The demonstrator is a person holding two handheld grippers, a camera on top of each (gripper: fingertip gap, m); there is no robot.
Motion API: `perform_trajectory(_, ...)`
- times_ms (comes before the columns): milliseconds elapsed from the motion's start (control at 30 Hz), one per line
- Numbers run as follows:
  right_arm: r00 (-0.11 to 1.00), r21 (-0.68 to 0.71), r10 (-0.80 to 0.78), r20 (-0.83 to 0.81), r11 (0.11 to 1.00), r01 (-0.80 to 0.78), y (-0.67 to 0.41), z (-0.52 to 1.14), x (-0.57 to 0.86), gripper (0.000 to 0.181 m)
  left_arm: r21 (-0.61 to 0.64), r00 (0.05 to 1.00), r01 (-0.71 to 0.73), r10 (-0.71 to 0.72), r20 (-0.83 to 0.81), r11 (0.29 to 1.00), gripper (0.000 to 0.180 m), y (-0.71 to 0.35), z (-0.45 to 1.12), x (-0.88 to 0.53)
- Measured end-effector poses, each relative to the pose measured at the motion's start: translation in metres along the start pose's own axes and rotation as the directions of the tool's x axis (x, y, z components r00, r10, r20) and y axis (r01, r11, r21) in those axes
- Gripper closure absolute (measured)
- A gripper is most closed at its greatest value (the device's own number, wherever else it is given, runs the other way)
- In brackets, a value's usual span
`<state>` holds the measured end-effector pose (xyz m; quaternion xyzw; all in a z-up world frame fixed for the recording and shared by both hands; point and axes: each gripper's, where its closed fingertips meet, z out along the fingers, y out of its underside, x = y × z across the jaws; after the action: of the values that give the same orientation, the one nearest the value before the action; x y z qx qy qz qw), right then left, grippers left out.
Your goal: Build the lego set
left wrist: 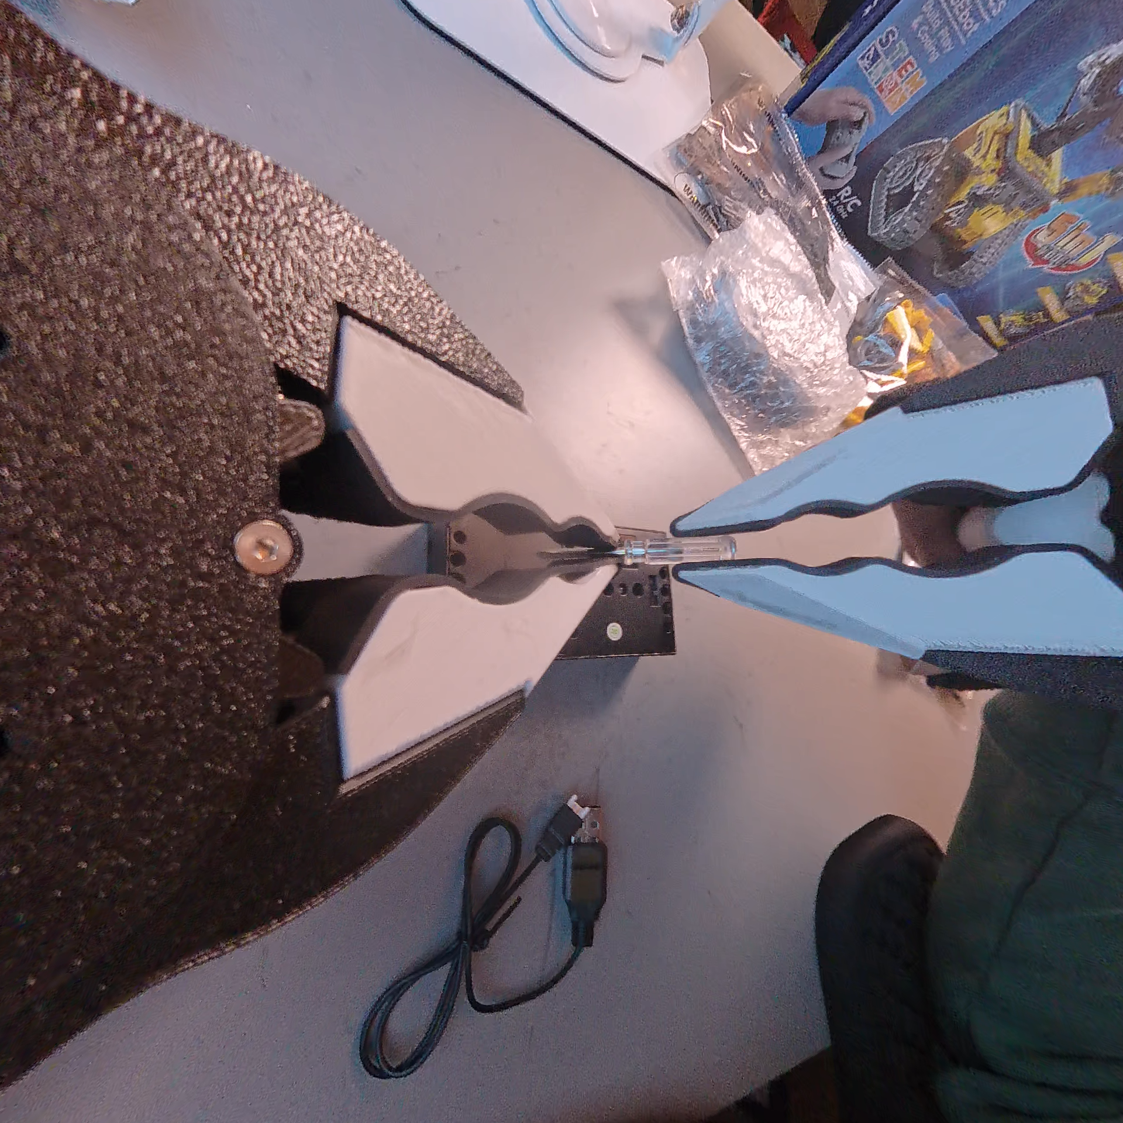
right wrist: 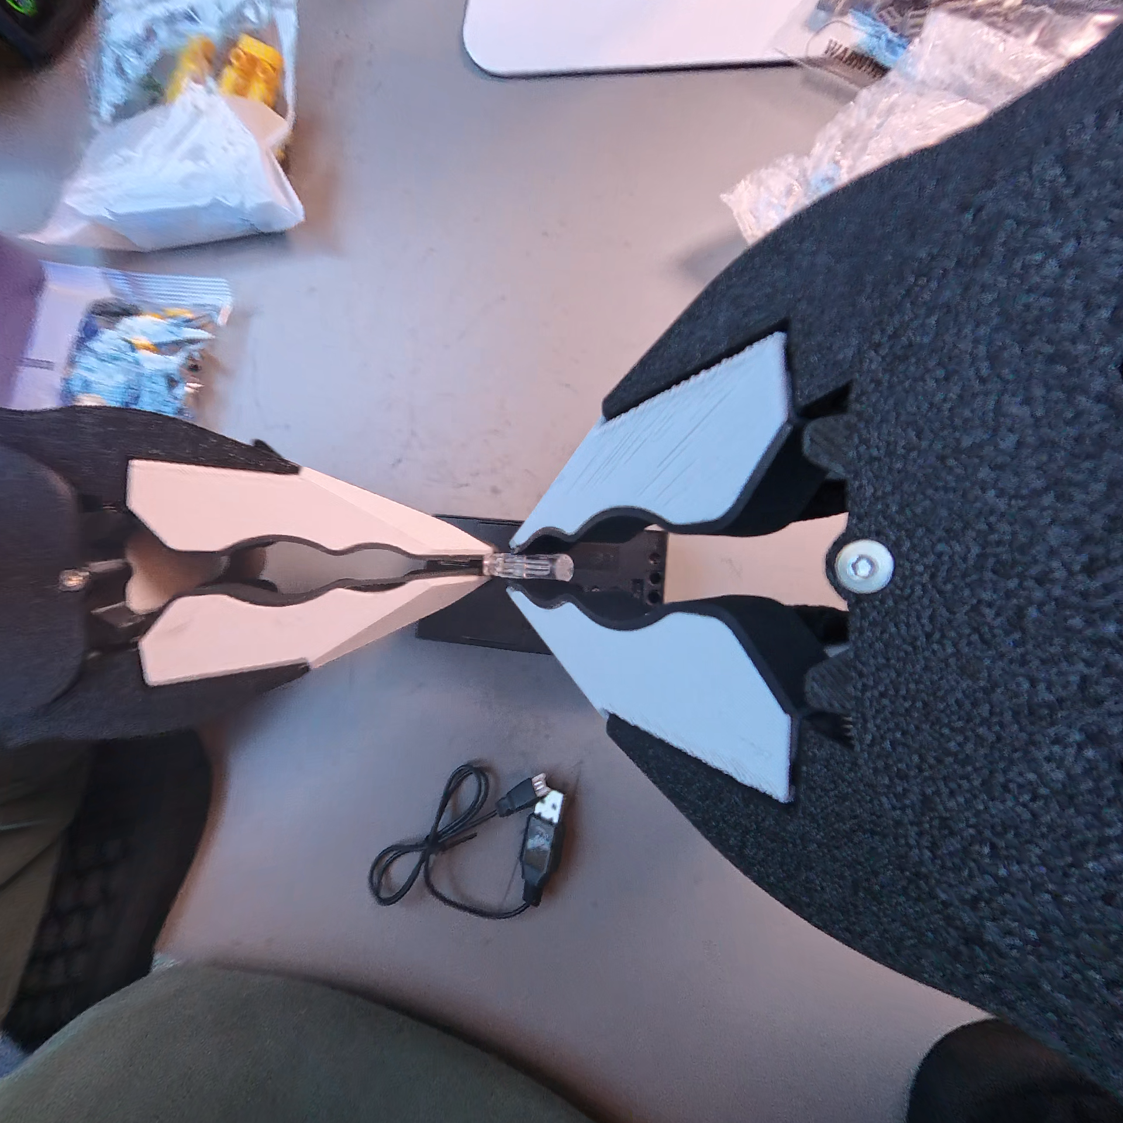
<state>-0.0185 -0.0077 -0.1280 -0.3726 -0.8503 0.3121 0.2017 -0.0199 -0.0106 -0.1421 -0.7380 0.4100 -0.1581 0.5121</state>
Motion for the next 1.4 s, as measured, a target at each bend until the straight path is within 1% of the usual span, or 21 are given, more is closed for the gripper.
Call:
perform_trajectory(67,1.000,0.115,-0.009,-0.019,0.993,0.011,-0.017,-0.010,0.003,0.177,0.083,0.998,0.068,-0.066,-0.023,0.994,0.178,-0.012,-0.005,-0.002)
perform_trajectory(100,0.999,0.182,-0.006,-0.034,0.983,0.012,-0.027,-0.016,0.006,0.181,0.142,0.992,0.122,-0.115,-0.055,0.982,0.178,-0.021,-0.010,-0.002)
perform_trajectory(167,0.998,0.274,0.009,-0.059,0.962,0.008,-0.040,-0.029,0.010,0.181,0.252,0.979,0.196,-0.173,-0.109,0.948,0.178,-0.036,-0.020,-0.004)
perform_trajectory(200,0.997,0.294,0.015,-0.073,0.956,0.007,-0.043,-0.033,0.012,0.171,0.279,0.976,0.207,-0.180,-0.119,0.938,0.178,-0.039,-0.024,-0.006)
perform_trajectory(267,0.997,0.295,0.014,-0.082,0.955,0.010,-0.043,-0.037,0.013,0.157,0.308,0.976,0.211,-0.182,-0.122,0.928,0.178,-0.043,-0.028,-0.007)
perform_trajectory(367,0.999,0.296,0.008,-0.048,0.955,0.007,-0.041,-0.035,0.007,0.155,0.326,0.976,0.211,-0.179,-0.128,0.921,0.178,-0.047,-0.029,-0.006)
perform_trajectory(433,0.999,0.310,0.008,-0.038,0.951,0.004,-0.042,-0.033,0.006,0.159,0.321,0.976,0.209,-0.177,-0.126,0.924,0.178,-0.046,-0.028,-0.005)
perform_trajectory(533,0.999,0.316,-0.003,-0.044,0.949,0.017,-0.045,-0.032,0.005,0.173,0.318,0.976,0.209,-0.177,-0.129,0.925,0.178,-0.045,-0.027,-0.005)
perform_trajectory(633,0.999,0.306,-0.015,-0.045,0.952,0.028,-0.044,-0.031,0.004,0.174,0.309,0.975,0.215,-0.184,-0.125,0.926,0.177,-0.044,-0.025,-0.005)
perform_trajectory(667,0.999,0.296,-0.013,-0.047,0.955,0.027,-0.043,-0.031,0.005,0.174,0.298,0.975,0.214,-0.186,-0.121,0.930,0.177,-0.042,-0.024,-0.006)
perform_trajectory(700,0.999,0.283,-0.006,-0.045,0.959,0.019,-0.041,-0.030,0.005,0.174,0.274,0.977,0.207,-0.182,-0.111,0.939,0.168,-0.038,-0.023,-0.006)
perform_trajectory(733,0.999,0.267,0.001,-0.044,0.964,0.011,-0.038,-0.030,0.006,0.174,0.235,0.981,0.189,-0.172,-0.093,0.953,0.154,-0.030,-0.020,-0.007)
perform_trajectory(833,0.999,0.169,0.020,-0.040,0.986,-0.013,-0.020,-0.027,0.007,0.174,0.082,0.990,0.129,-0.123,-0.072,0.988,0.128,-0.004,-0.013,-0.004)
perform_trajectory(933,0.999,0.064,0.039,0.001,0.997,-0.039,-0.002,-0.018,0.001,0.174,-0.022,0.985,0.120,-0.122,-0.118,0.992,0.117,0.011,-0.006,0.007)
perform_trajectory(1033,0.999,-0.024,0.044,0.020,0.999,-0.044,0.011,-0.008,-0.003,0.174,-0.115,0.987,0.087,-0.101,-0.123,0.990,0.119,0.024,0.000,0.013)
perform_trajectory(1100,0.998,-0.041,0.046,0.034,0.998,-0.044,0.013,-0.005,-0.006,0.174,-0.161,0.990,0.065,-0.084,-0.116,0.985,0.122,0.030,0.003,0.015)
perform_trajectory(1167,0.998,-0.064,0.050,0.041,0.997,-0.048,0.015,-0.004,-0.007,0.174,-0.191,0.992,0.045,-0.066,-0.108,0.981,0.129,0.034,0.006,0.016)
perform_trajectory(1267,0.998,-0.085,0.054,0.037,0.995,-0.050,0.016,-0.003,-0.007,0.174,-0.200,0.994,0.024,-0.044,-0.100,0.980,0.133,0.035,0.009,0.017)
perform_trajectory(1400,0.998,-0.097,0.048,0.029,0.994,-0.045,0.016,-0.004,-0.007,0.175,-0.199,0.994,0.023,-0.044,-0.101,0.980,0.133,0.034,0.010,0.017)
